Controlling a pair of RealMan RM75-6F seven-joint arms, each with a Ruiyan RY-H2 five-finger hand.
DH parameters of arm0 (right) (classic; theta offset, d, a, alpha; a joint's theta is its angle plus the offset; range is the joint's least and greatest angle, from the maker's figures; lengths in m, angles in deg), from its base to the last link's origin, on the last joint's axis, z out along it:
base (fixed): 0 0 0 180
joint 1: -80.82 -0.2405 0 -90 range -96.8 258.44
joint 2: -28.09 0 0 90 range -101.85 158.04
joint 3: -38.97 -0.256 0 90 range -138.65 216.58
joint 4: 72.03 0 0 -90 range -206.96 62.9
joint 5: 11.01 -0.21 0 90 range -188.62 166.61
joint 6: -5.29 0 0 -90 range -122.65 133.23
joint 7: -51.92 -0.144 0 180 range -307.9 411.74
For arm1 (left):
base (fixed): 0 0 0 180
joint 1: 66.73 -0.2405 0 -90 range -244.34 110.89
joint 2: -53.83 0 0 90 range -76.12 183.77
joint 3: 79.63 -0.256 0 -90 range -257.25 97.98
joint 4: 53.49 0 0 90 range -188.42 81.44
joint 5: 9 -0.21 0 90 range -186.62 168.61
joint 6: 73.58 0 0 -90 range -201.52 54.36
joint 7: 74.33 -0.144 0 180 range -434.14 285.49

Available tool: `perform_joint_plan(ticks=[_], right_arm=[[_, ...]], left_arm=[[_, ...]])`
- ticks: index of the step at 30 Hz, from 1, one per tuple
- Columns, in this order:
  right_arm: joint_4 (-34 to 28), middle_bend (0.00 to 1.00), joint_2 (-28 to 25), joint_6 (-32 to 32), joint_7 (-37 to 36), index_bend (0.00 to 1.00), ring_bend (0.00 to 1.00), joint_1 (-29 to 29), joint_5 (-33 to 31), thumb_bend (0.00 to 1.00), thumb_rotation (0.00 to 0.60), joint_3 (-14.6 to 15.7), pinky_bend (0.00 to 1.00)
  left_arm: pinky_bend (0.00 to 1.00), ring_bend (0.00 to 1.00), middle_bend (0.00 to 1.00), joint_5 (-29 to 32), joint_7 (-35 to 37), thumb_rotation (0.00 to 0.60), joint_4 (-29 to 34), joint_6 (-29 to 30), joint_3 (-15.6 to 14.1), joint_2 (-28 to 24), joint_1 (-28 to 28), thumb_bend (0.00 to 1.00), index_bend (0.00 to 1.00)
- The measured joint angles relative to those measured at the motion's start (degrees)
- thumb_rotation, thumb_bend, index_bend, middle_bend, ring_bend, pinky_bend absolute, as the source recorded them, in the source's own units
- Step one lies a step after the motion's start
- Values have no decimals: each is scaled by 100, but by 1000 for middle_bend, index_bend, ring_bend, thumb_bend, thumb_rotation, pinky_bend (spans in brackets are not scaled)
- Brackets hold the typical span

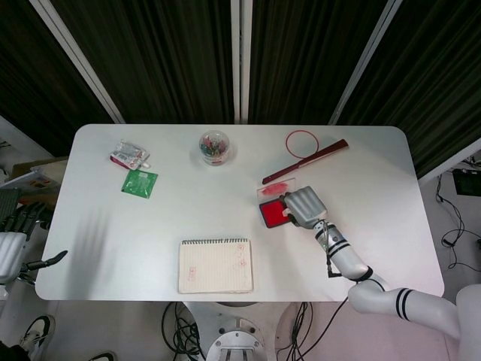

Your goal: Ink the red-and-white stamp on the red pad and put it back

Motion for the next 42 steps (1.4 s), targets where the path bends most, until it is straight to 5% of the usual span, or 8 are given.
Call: perform_joint_plan(ticks=[19, 34, 42], right_arm=[[121, 512, 257, -11, 1072, 562, 974, -488, -1277, 353, 600, 132, 1000], [400, 512, 402, -32, 918, 571, 974, -633, -1436, 353, 600, 282, 1000], [48, 512, 191, 174, 782, 571, 974, -596, -1245, 353, 600, 292, 1000]], left_arm=[[194, 79, 76, 20, 139, 265, -153, -43, 9, 49, 15, 91, 23], [194, 79, 77, 32, 165, 264, -183, -27, 12, 53, -5, 90, 23], [194, 79, 76, 41, 154, 263, -162, -10, 14, 42, -22, 90, 23]])
